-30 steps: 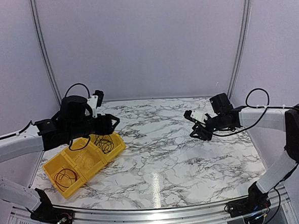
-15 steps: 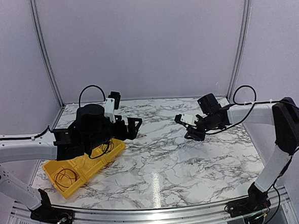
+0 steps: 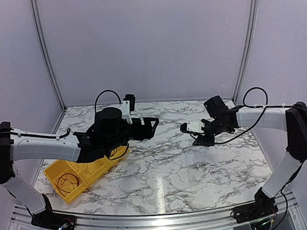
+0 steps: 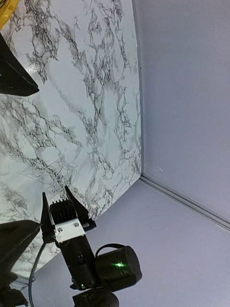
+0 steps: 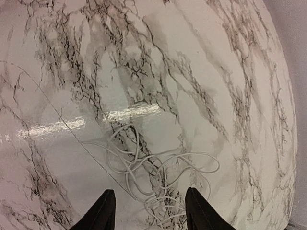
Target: Untangle the cables
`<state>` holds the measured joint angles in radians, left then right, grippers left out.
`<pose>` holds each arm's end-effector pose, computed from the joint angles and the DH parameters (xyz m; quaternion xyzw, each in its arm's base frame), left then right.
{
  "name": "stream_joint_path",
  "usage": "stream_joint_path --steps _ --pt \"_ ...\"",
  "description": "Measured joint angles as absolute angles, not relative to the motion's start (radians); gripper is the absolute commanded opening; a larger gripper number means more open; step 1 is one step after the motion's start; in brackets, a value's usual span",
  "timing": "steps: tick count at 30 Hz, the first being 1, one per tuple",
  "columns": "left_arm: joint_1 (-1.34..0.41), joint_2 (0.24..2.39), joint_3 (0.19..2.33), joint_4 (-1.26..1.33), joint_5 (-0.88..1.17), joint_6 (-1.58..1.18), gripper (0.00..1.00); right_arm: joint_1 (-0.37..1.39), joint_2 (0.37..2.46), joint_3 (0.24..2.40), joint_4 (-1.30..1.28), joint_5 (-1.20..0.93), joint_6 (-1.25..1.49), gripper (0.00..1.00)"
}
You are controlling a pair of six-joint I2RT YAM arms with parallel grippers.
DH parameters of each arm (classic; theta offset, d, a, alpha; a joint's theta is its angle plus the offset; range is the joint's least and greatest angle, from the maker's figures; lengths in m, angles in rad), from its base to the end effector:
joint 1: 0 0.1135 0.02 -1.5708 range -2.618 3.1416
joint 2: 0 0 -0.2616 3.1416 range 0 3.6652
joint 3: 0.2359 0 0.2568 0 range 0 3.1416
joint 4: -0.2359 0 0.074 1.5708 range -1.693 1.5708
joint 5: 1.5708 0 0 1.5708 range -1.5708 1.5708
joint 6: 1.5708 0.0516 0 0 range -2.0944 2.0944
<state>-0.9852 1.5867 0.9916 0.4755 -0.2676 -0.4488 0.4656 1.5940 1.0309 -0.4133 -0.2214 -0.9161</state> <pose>0.2255 -0.3154 0.2700 0.1111 0.7384 -0.3569 0.5613 0.2977 0.1623 0.1895 -0.6305 0.7118 0.0380 0.3073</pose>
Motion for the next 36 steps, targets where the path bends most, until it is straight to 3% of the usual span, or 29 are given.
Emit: stream_joint_path --steps 4,9,16,28,36 --pt "-0.995 1.587 0.975 0.483 -0.257 -0.500 0.81 0.489 1.652 1.031 -0.427 -0.188 -0.939 0.37" --pt "-1.002 1.587 0.932 0.508 -0.247 -0.538 0.78 0.513 1.683 1.032 -0.400 -0.155 -0.937 0.00" --pt "-1.035 1.603 0.897 0.547 -0.255 -0.537 0.78 0.522 1.657 1.115 -0.429 -0.175 -0.877 0.00" --pt "-1.181 1.675 0.954 0.708 -0.322 -0.237 0.79 0.526 1.315 1.444 -0.647 -0.473 -0.723 0.00" --pt "-1.242 1.761 1.040 0.867 -0.347 -0.118 0.78 0.528 1.295 1.475 -0.756 -0.607 -0.660 0.00"
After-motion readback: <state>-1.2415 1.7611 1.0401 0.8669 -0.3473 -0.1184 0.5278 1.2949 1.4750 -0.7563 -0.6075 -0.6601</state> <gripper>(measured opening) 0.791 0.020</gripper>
